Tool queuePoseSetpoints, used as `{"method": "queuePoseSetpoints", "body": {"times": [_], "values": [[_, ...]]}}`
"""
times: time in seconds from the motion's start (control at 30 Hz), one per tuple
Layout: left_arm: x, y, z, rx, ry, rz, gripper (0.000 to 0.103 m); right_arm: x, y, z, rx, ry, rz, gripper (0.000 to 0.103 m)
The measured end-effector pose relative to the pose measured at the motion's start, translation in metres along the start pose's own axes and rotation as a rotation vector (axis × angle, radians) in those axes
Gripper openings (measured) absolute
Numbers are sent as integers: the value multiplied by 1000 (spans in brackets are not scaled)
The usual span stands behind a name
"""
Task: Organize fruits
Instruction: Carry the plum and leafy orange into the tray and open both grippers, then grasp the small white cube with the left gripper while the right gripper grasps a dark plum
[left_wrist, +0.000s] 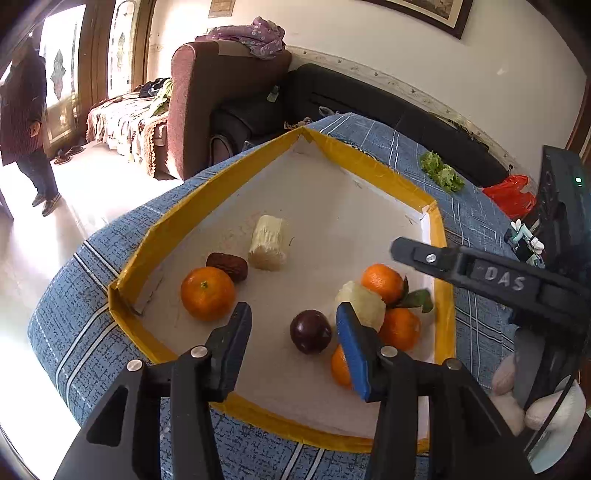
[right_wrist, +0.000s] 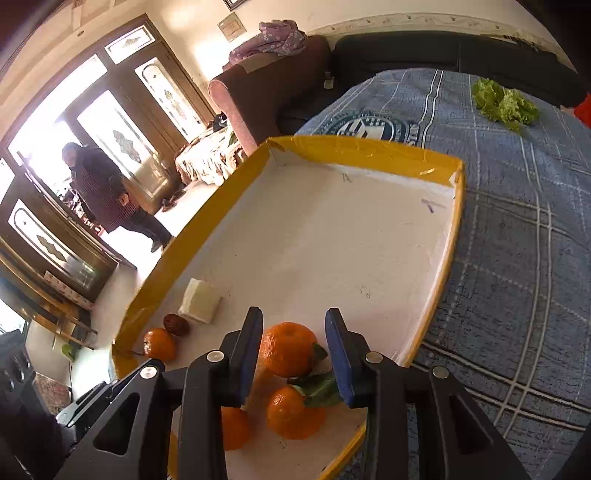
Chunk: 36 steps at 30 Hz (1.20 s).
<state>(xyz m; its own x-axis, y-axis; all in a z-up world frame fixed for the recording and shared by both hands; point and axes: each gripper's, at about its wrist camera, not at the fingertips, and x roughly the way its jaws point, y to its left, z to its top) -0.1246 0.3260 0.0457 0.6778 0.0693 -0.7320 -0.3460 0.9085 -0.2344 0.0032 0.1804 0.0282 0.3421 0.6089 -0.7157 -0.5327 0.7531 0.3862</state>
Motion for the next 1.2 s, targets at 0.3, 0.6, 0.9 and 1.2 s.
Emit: {"method": "queuePoseSetpoints", "body": {"times": [0.3,0.6,0.9,1.2], "values": [[-24,-2,2,-47,-48,-39,58,-43,-23,-11,34,-92,-146,52],[-41,-15,0,-12,-67,-49,59,-11,-31,-29,91,24,-195,28],[-48,-42,0,35,-66,-93,63,-34,-33,-44,82,5,-161,31],[-42,-102,-11,165,-36,-134,63,-115,-72,-55,76,-148,-202,31]]}}
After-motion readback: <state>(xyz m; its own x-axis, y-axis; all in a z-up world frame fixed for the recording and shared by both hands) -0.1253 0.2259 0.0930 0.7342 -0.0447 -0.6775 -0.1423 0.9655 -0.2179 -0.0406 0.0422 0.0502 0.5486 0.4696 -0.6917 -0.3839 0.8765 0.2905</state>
